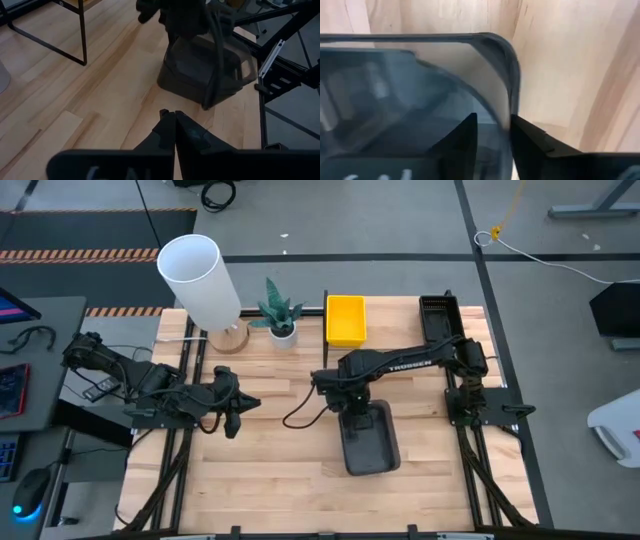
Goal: Stack baskets on shelf by color
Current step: Stack the right gray bin on top of the left gray bin, then put the stacked gray bins on the shelf
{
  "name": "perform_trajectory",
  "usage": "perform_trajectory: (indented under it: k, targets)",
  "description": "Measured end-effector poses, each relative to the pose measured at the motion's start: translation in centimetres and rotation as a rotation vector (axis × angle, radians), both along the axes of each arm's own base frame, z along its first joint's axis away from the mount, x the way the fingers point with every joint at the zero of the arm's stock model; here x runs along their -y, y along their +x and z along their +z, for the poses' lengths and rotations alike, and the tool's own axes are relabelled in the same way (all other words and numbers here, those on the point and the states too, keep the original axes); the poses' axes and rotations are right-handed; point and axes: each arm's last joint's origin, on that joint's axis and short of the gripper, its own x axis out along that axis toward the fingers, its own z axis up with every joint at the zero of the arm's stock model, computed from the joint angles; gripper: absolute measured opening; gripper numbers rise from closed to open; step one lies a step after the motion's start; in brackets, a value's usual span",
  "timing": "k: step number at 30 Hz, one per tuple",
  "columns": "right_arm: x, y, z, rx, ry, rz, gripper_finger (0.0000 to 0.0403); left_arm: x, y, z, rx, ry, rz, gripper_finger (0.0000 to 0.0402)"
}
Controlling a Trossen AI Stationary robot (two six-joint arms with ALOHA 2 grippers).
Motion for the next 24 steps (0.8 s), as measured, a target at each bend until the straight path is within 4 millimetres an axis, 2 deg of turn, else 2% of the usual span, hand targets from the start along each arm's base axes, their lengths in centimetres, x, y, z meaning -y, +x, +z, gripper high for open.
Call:
perform_trajectory:
  k: [6,11,18,24]
  targets:
    - [0.4,0.1,2.2,0.016,0.0,-0.028,0.015,0.0,0.0,0.0,0.0,0.002,-0.001,0.0016]
    - [1.1,0.4,2.5,0.045,-0.035,-0.04,0.016,0.0,0.0,0.0,-0.001,0.003,-0.001,0.0021]
    - [1.2,0.8,0.9,0.087,-0.051,-0.037,0.0177,0.0,0.0,0.0,0.0,0.001,0.0,0.0007]
    - [0.4,0.4,-1.2,0.051,-0.051,-0.022,0.0191,0.0,0.0,0.0,0.0,0.001,-0.001,0.0014]
